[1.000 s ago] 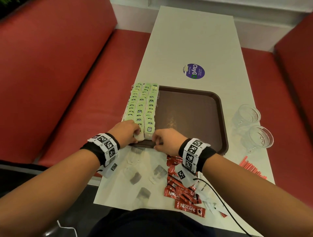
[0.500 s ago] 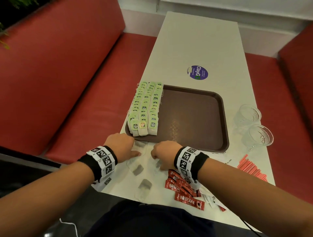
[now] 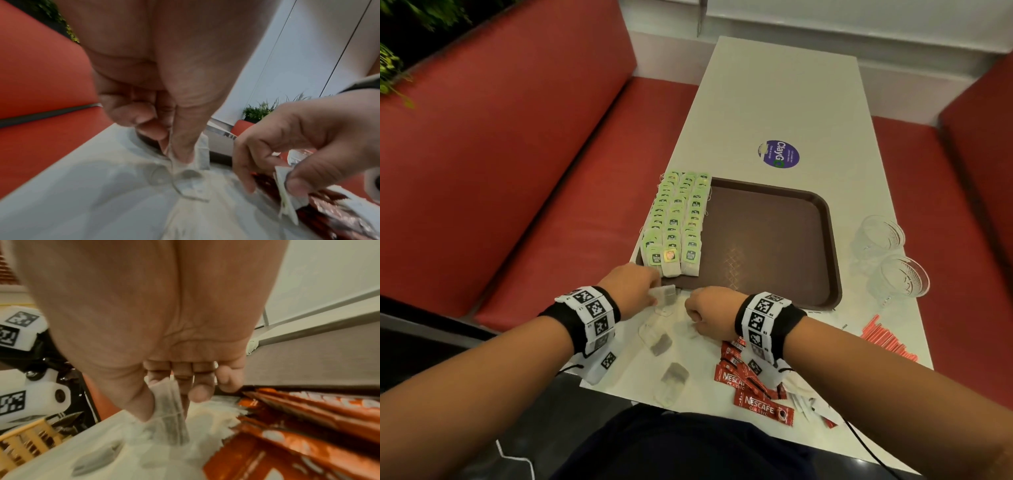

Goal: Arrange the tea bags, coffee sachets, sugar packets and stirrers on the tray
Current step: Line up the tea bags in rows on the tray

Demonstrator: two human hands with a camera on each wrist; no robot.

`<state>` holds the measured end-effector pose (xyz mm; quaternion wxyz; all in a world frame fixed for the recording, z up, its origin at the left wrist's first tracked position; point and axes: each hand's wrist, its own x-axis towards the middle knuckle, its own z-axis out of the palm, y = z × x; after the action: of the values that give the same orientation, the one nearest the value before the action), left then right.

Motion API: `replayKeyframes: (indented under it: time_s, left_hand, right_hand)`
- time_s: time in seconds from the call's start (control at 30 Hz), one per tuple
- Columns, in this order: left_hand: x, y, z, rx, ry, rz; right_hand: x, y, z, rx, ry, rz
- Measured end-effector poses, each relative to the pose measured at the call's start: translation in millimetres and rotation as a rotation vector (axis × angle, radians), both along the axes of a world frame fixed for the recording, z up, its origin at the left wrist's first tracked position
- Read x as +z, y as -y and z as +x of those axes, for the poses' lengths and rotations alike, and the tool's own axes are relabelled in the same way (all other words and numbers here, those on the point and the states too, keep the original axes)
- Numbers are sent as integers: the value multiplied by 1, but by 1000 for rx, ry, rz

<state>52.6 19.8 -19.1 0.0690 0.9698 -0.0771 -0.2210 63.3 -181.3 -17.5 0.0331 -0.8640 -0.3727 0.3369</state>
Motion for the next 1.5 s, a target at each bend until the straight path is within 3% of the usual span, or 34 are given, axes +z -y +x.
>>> replayKeyframes:
  time_s: [0.17, 0.33, 0.6, 0.7, 0.8, 0.93, 1.03, 1.17, 1.37, 1.5]
  left_hand:
    - [17, -3, 10, -29, 17, -284]
    - [26, -1, 19, -107, -35, -329]
    - [21, 15, 36, -158, 235, -438]
    - [24, 20, 43, -166, 273, -524]
    - [29, 24, 48, -125, 304, -582]
    - [24, 26, 54, -34, 272, -560]
    - [10, 27, 62, 50, 142, -443]
    - [-5, 35, 68, 4, 3, -285]
    - [-12, 38, 76, 50, 130, -249]
    - [-13, 35, 71, -11, 97, -193]
  right_hand:
    - [5, 6, 8, -218, -48, 153]
    - [14, 10, 21, -394, -31, 274]
    - [14, 15, 35, -518, 21, 417]
    - [10, 15, 41, -554, 81, 513]
    - [8, 14, 46, -561, 24, 566]
    - [6, 16, 54, -568, 37, 509]
    - [0, 21, 60, -567, 56, 360]
    - [-7, 25, 63, -588, -12, 233]
    - [-11, 20, 63, -584, -40, 225]
    - [-14, 17, 65, -569, -46, 201]
